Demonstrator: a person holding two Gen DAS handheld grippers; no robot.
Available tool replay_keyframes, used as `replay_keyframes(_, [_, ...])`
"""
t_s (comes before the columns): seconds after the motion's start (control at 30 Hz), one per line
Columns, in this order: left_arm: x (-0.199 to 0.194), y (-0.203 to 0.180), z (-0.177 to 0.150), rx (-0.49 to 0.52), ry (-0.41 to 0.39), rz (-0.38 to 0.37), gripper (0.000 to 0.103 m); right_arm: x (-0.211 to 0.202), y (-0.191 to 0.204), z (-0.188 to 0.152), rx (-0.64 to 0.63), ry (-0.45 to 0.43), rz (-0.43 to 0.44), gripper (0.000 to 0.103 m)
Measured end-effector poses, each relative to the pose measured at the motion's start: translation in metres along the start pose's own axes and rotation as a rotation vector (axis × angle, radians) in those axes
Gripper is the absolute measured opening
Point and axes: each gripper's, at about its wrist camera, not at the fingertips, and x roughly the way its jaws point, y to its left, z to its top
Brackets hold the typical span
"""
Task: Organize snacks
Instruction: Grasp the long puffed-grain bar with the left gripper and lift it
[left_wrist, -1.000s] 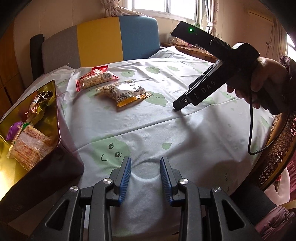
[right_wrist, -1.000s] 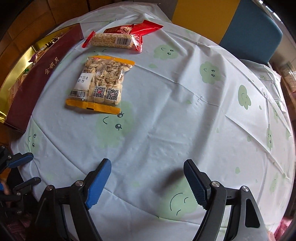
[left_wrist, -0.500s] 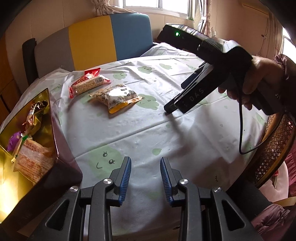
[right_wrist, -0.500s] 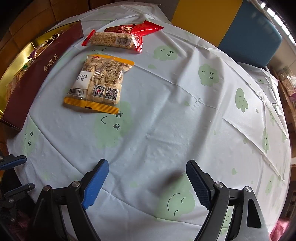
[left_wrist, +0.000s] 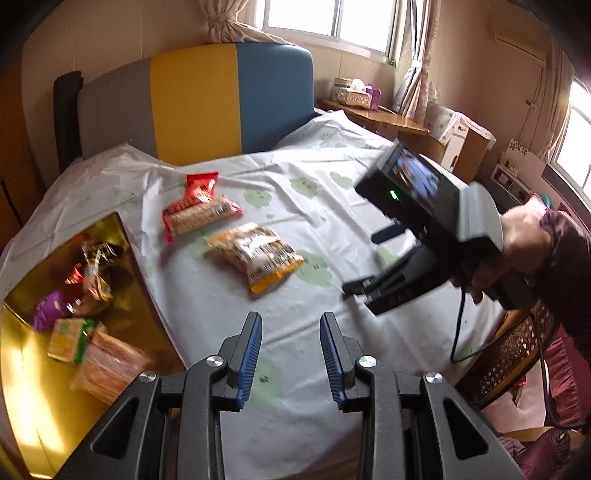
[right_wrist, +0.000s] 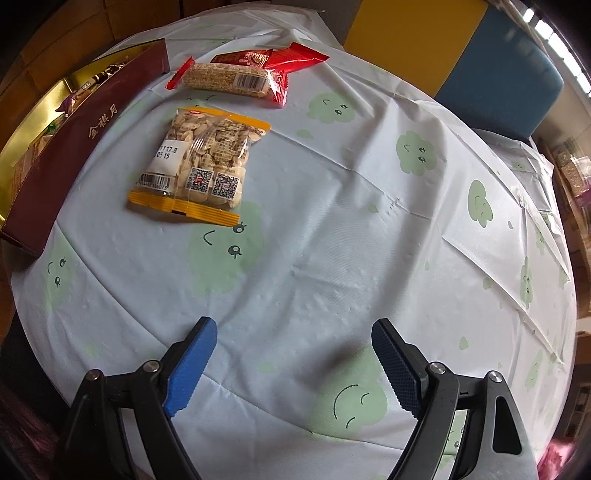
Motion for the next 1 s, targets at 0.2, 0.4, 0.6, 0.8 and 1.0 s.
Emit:
replay_keyframes(0.2, [0.014,0.026,0.034,0.042,0.041,0.103,0.033,-0.001,0.001,0.000,-0.007,-0.001,-0.005,0.086])
replay_keyframes(0.4, [0.040,0.047,0.070,0.100,0.086,0.134,0.033,-0.002,0.001,0.000,-0.022,-0.003,-0.016,0.087])
replay_keyframes(0.6, [0.087,0.062,0.098,0.176,0.167,0.162,0.034,-0.001,0.001,0.002,-0.034,-0.003,-0.020,0.089])
replay_keyframes(0.8, [0.135,0.071,0.113,0.256,0.254,0.194,0.035,0.000,0.000,0.004,-0.047,-0.004,-0.020,0.090])
replay_keyframes(1.0, [0.166,0.071,0.119,0.338,0.304,0.182,0.037,0.000,0.002,0.005,-0.050,-0.004,-0.018,0.090])
